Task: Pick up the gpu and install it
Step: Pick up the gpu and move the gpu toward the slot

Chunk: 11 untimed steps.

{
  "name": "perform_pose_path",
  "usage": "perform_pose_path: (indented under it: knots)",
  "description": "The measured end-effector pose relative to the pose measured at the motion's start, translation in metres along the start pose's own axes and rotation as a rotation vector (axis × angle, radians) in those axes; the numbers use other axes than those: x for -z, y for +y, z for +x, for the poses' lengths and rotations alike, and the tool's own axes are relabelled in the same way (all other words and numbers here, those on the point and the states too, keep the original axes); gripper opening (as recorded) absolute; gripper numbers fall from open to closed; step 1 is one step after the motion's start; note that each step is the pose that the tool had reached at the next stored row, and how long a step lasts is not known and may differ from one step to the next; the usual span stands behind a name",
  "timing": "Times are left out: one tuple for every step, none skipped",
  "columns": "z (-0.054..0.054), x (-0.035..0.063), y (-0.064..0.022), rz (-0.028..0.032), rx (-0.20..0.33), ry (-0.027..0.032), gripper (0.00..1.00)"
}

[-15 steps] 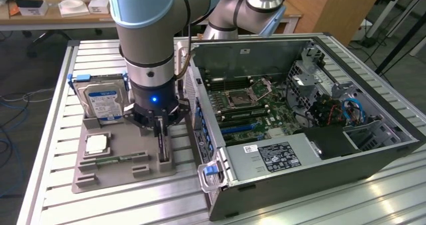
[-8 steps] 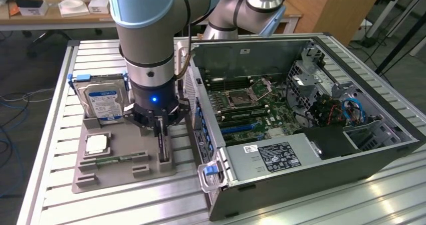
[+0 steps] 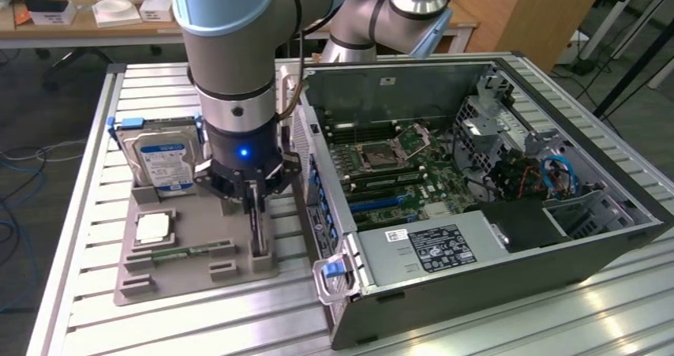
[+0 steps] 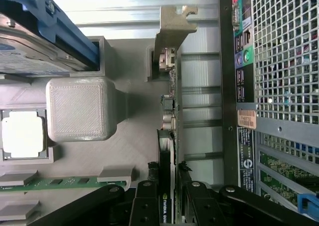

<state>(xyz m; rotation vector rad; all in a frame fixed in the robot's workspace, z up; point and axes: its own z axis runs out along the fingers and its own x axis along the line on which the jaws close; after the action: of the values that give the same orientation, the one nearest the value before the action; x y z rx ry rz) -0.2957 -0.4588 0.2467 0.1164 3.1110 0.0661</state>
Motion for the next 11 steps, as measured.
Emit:
perform_pose_path:
  knots:
    - [0.0,0.0015,0.0001,0.0,0.0,0.0,0.26]
    - [0.0,0.003,0.0001,0.0,0.0,0.0,0.26]
    - [0.0,0.0045,0.0002,0.0,0.0,0.0,0.26]
    - [0.0,0.0063,0.0003,0.0,0.0,0.0,0.26]
    - [0.0,0.0081,0.0004,-0.0001,0.0,0.0,0.26]
    - [0.0,0.0099,0.0004,-0.0001,0.0,0.0,0.26]
    - [0.0,0.0118,0.0005,0.0,0.0,0.0,0.26]
    - [0.0,0.0137,0.0006,0.0,0.0,0.0,0.26]
    - [0.0,0.0155,0.0007,0.0,0.0,0.0,0.26]
    - [0.0,0.0174,0.0008,0.0,0.0,-0.0001,0.26]
    - [-0.001,0.0196,0.0009,0.0,0.0,-0.0001,0.26]
